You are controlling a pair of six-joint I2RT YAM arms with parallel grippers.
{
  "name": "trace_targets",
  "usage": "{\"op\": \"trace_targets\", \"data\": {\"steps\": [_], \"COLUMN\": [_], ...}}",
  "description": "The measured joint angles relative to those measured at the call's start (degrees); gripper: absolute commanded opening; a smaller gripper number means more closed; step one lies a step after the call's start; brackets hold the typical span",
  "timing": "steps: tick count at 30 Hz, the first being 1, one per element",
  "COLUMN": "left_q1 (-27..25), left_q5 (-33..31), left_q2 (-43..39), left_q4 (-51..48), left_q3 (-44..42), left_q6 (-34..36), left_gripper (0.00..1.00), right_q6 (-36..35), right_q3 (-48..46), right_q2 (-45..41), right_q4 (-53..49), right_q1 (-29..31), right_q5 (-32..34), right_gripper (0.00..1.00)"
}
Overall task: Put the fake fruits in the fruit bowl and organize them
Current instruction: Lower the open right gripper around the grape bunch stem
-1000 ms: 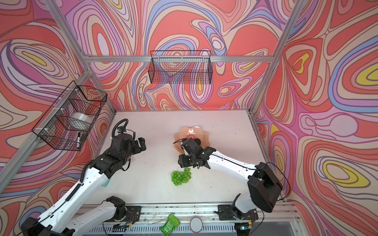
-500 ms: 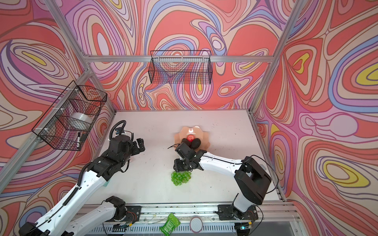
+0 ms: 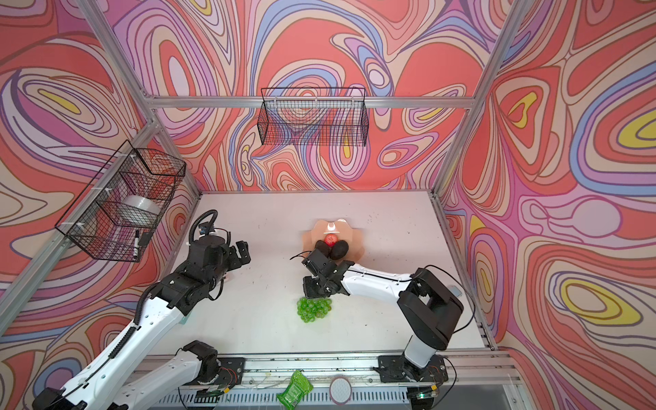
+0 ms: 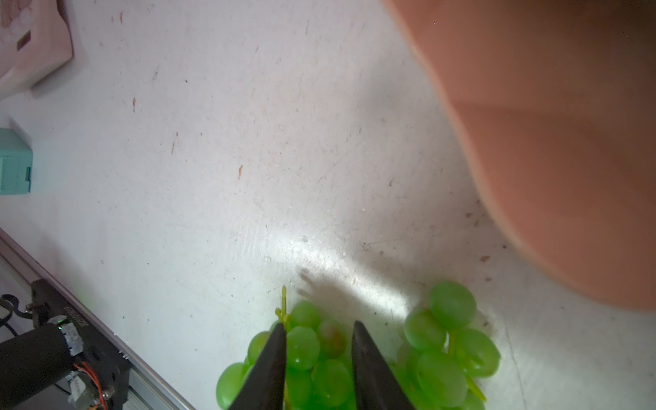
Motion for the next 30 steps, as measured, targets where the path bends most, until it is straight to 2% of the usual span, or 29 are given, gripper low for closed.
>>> {"op": "trace_targets", "data": {"steps": [8, 22, 30], "left_q1": [0.07, 0.42, 0.79], "left_q5": [0.0, 0.15, 0.2], "left_q2": [-0.11, -0.11, -0.31], "left_q4": [0.0, 0.02, 0.0], "left_q3": [-0.17, -0.83, -0.83], "left_q6": [0.0, -0.02, 0.0], "left_gripper": [1.0, 1.0, 1.0], "right_q6": [0.57, 0.48, -0.31], "right_q3": [0.17, 2.67, 9.18], "right_q2": [0.22, -0.04, -3.93], "right_q4": [1.25, 0.28, -2.73], "right_q1": [0.02, 0.02, 0.02], "right_q5": [0.2, 0.04, 1.25], "right_gripper": [0.0, 0.0, 0.0]}}
